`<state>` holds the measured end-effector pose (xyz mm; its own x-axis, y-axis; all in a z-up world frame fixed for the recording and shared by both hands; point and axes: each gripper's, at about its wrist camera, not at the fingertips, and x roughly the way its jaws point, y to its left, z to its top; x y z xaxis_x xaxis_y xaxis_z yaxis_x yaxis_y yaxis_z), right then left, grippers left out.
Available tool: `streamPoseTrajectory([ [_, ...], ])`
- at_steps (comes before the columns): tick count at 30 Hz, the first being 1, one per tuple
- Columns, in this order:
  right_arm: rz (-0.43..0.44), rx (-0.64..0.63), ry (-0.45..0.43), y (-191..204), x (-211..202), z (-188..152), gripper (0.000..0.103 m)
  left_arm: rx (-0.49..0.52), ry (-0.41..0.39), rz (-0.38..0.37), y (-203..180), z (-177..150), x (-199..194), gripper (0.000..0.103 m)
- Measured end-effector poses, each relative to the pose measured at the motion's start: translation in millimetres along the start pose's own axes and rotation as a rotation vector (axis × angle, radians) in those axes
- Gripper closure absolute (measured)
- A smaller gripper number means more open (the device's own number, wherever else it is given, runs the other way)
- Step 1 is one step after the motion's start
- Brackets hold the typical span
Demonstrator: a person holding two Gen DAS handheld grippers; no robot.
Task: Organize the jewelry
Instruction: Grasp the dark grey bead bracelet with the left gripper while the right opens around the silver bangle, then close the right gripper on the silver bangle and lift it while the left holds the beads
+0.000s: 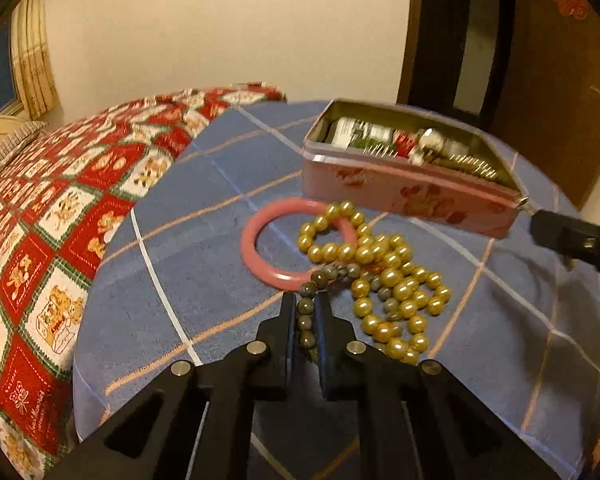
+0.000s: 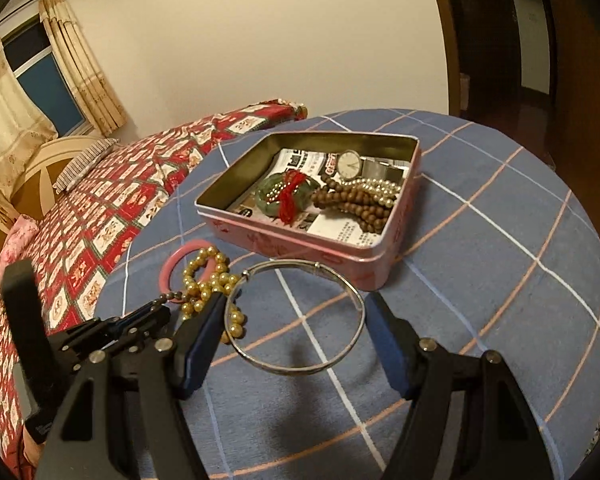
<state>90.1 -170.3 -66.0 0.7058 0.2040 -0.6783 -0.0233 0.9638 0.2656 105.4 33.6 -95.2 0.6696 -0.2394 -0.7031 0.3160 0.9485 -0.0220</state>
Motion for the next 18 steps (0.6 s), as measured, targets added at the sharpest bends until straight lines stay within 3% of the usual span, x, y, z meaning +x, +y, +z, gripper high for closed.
streamPoseTrajectory([
  [10,-0.008,0.025,-0.033,-3,-12,1,0.030,-0.058,-0.207,-0.096,11,24,-62,0.095],
  [18,-0.008,0.018,-0.067,0,-25,3,0.030,-0.097,-0.269,-0.133,14,32,-84,0.095],
])
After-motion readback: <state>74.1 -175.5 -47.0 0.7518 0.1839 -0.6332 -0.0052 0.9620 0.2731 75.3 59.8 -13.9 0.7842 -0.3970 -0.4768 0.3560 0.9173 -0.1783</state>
